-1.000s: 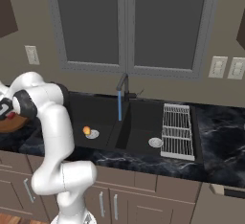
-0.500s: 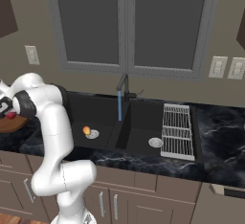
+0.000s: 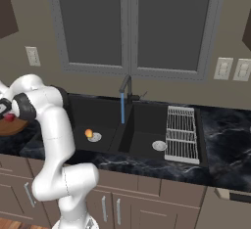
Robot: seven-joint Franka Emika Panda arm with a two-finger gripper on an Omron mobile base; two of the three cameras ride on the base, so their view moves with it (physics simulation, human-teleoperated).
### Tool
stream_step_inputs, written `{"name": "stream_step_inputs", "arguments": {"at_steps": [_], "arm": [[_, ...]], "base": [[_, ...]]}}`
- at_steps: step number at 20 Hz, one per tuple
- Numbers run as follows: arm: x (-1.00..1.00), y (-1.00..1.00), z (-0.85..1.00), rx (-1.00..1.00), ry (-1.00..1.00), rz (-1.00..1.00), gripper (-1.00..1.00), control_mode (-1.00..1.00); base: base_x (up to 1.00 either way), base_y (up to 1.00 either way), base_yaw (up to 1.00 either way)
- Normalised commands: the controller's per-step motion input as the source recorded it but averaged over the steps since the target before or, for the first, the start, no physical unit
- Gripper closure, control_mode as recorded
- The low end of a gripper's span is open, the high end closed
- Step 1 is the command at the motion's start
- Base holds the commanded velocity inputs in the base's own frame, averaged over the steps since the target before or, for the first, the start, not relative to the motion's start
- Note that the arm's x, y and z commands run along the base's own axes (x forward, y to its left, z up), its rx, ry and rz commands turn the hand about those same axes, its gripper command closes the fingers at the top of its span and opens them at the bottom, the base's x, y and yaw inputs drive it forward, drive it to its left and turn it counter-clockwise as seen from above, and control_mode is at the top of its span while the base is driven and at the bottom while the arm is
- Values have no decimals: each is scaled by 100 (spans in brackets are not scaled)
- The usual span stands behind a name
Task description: Pick the mango, apple from the sink and place them on the cutting board to airdry. Then turn off the sink faucet.
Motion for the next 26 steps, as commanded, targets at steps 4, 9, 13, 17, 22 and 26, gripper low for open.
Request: {"name": "stream_step_inputs", "arguments": {"at_steps": [4, 9, 13, 17, 22, 26], "arm": [[-17, -2, 42, 0, -3, 0, -100, -100], [-24, -2, 57, 0, -8, 0, -100, -100], [-27, -17, 57, 1, -8, 0, -100, -100], [-41, -16, 60, 0, -12, 0, -100, -100], [-46, -27, 65, 0, -16, 0, -100, -100], [-41, -46, 68, 3, -15, 0, -100, -100]], "base": [[0, 0, 0], [0, 0, 0], [0, 0, 0], [0, 0, 0], [0, 0, 0], [0, 0, 0]]}}
